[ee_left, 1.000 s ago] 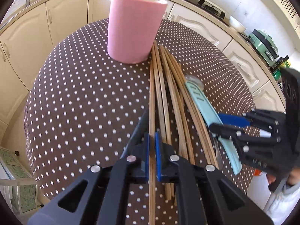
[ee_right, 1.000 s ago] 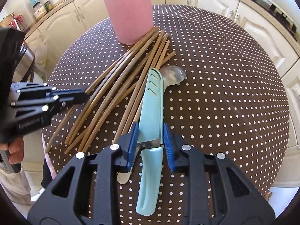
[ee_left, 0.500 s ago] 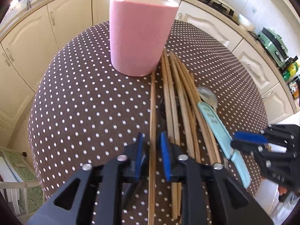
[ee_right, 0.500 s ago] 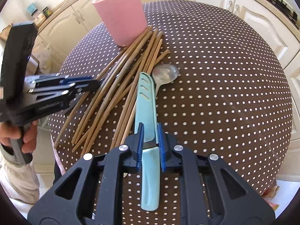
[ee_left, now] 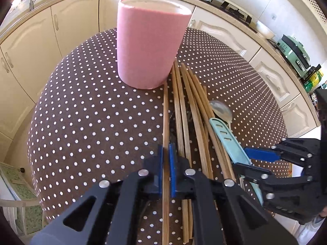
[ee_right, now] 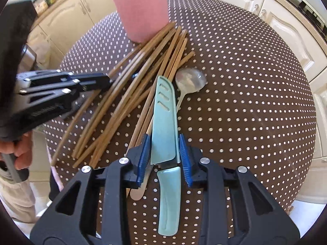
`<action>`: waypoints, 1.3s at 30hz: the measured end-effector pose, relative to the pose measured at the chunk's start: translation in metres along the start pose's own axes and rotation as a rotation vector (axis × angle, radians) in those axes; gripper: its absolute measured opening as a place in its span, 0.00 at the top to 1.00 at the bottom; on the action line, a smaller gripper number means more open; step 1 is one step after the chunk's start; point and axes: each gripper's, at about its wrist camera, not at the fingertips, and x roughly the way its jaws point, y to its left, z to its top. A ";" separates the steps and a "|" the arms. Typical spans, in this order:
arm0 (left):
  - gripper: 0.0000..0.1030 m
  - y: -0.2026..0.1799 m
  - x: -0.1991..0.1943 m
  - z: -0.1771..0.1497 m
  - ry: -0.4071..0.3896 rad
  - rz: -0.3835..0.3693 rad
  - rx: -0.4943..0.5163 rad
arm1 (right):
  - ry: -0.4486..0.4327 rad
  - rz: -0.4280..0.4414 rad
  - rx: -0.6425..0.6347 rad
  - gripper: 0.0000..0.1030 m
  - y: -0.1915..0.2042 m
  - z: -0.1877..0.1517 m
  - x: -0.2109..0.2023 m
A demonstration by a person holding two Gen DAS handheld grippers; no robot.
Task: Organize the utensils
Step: 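Lift the knife with the right gripper into the pink cup while the left lowers the chopstick in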
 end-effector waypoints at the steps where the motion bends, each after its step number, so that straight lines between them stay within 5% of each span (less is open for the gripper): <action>1: 0.94 0.002 -0.003 -0.003 -0.011 -0.006 -0.005 | -0.007 -0.011 -0.008 0.71 0.002 0.002 0.001; 9: 0.94 0.005 -0.042 -0.024 -0.122 -0.087 0.001 | -0.053 -0.060 -0.010 0.74 0.000 -0.013 -0.011; 18: 0.94 -0.022 -0.095 -0.037 -0.379 -0.212 0.088 | -0.261 0.047 0.054 0.74 -0.015 -0.031 -0.075; 24: 0.94 -0.028 -0.114 -0.019 -0.533 -0.263 0.100 | -0.402 0.126 0.073 0.74 -0.021 -0.014 -0.120; 33: 0.94 -0.016 -0.145 0.032 -0.857 -0.230 0.064 | -0.581 0.169 0.080 0.74 -0.025 0.048 -0.173; 39: 0.94 -0.008 -0.152 0.069 -1.040 -0.119 0.029 | -0.658 0.183 0.076 0.74 -0.021 0.096 -0.179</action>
